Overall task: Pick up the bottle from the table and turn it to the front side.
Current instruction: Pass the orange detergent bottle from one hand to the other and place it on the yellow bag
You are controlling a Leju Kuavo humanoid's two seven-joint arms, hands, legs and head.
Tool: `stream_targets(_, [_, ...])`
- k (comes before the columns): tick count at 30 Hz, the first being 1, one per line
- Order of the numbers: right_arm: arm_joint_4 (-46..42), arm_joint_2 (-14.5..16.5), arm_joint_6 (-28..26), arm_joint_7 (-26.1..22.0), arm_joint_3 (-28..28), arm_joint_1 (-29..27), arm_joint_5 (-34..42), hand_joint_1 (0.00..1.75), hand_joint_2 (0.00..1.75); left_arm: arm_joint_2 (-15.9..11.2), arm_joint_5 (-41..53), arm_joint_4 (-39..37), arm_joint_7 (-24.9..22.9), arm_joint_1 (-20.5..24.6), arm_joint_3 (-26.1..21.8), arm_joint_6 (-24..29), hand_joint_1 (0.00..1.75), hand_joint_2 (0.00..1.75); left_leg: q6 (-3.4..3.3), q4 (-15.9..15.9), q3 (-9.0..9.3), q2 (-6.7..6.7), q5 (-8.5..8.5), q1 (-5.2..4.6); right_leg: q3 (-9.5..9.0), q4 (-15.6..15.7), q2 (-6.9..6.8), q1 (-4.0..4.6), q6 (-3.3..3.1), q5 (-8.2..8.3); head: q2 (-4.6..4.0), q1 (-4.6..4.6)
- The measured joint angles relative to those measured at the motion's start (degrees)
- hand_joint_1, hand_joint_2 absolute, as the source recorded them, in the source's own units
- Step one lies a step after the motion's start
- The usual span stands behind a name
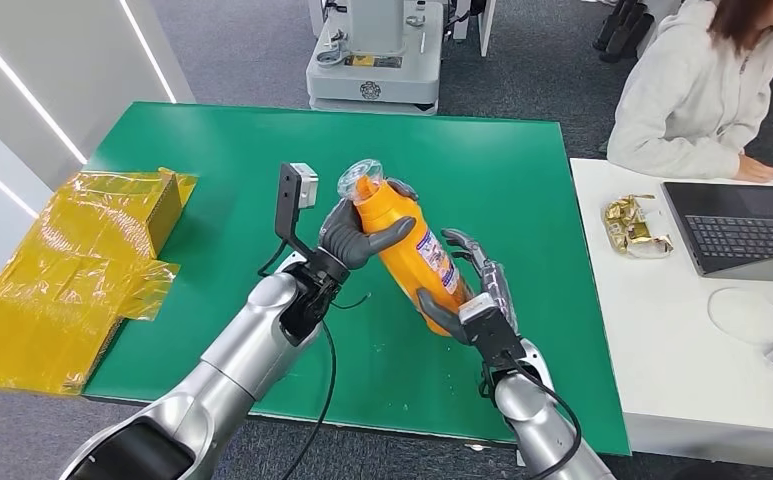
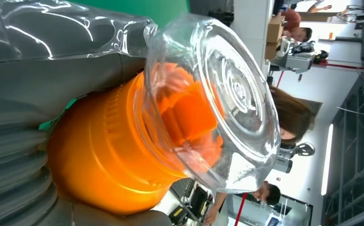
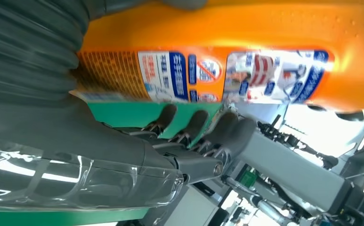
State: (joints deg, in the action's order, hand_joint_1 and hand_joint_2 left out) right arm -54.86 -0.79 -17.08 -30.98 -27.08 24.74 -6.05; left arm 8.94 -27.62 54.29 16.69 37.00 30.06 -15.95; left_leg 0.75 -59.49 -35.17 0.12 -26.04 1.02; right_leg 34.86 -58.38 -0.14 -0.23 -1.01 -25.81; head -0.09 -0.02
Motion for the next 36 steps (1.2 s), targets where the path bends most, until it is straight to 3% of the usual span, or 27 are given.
stream_targets(10, [-6.44,-2.11,-0.87,1.24,1.14,-3.59,0.21,0.00,1.75,-1.48,0.52,-0.16,-0.35,-0.05,-0.02,1.53,1.75,1.75,0.00,0.00,0.00,0.00,0.00,0.00,0.01,0.00,0.00,0.00,0.00,0.00,0.00,-0.01])
stream_targets(16, [-12.09,-3.95,-0.80,1.59,1.54,-6.71,0.08,0.00,1.75,-3.39,6.34,-1.95,1.74,2.91,-0.12,5.49,1.75,1.75,0.00,0.01,0.00,0.00,0.00,0.00,0.01,-0.01,0.00,0.00,0.00,0.00,0.00,0.00])
stream_targets(21, [-17.80,-4.99,-1.42,0.80,2.45,-11.06,-1.72,0.00,1.75,-6.23,26.94,-3.91,7.76,6.82,-0.08,19.28,1.75,1.75,0.01,0.01,0.01,0.01,0.00,0.01,0.02,-0.02,0.00,0.01,0.00,0.00,0.00,0.01])
stream_targets(25, [-22.30,-5.00,-1.59,1.03,3.28,-14.35,-3.86,0.00,1.75,-7.93,36.77,-4.62,8.27,9.55,-0.07,24.15,1.75,1.75,0.01,0.03,0.00,-0.02,0.00,0.01,0.01,-0.02,-0.02,0.01,-0.01,-0.02,0.00,0.01])
stream_targets(30, [-27.23,-4.46,0.19,2.00,4.85,-16.49,-7.62,0.00,1.75,-8.99,58.74,-4.96,3.99,12.57,0.08,33.20,1.75,1.75,0.00,0.02,0.00,0.02,0.00,0.00,0.02,-0.01,0.01,0.01,-0.01,-0.01,0.00,0.01])
stream_targets(36, [-32.27,-3.90,1.03,2.20,7.32,-18.52,-9.49,0.00,1.75,-10.83,81.77,-7.03,-2.70,17.38,2.34,38.56,1.75,1.75,0.00,0.01,0.00,0.02,0.01,0.00,0.01,-0.01,0.01,0.00,0.00,0.00,0.00,0.00])
